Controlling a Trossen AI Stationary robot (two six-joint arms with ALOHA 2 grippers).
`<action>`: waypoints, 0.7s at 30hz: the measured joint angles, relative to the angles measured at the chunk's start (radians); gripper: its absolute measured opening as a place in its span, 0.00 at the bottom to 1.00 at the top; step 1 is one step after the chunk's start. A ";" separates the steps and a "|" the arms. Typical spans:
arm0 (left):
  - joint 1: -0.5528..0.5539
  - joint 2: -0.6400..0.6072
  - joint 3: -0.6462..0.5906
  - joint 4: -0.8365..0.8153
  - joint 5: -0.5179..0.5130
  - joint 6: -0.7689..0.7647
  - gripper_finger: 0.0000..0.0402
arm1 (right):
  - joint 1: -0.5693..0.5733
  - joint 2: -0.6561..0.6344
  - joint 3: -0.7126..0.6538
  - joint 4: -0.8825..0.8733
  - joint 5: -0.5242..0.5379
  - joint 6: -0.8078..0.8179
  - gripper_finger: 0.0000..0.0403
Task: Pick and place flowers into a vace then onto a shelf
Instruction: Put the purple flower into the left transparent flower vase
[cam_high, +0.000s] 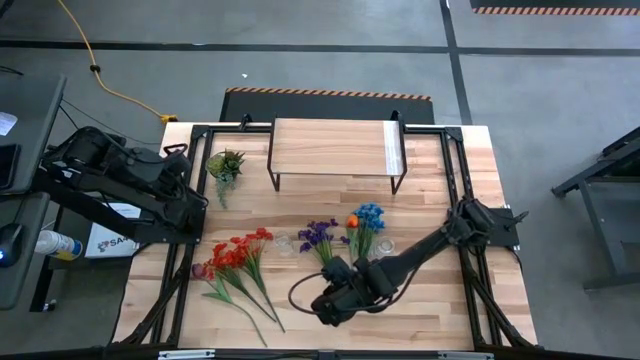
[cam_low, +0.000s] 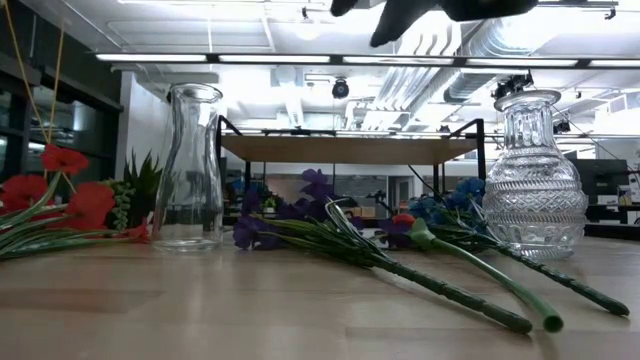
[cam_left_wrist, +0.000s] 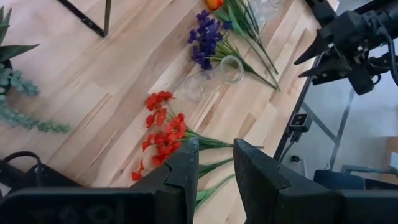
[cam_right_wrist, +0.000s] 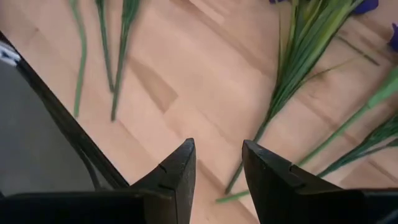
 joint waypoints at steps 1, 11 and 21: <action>0.000 0.000 0.000 -0.005 0.000 0.000 0.34 | -0.005 0.003 0.001 0.000 0.003 0.000 0.31; 0.000 0.000 0.000 -0.015 -0.002 0.003 0.34 | -0.013 0.101 -0.001 -0.003 -0.046 0.021 0.31; 0.000 0.000 0.000 -0.015 -0.023 0.023 0.34 | -0.049 0.127 -0.001 -0.025 -0.044 0.014 0.31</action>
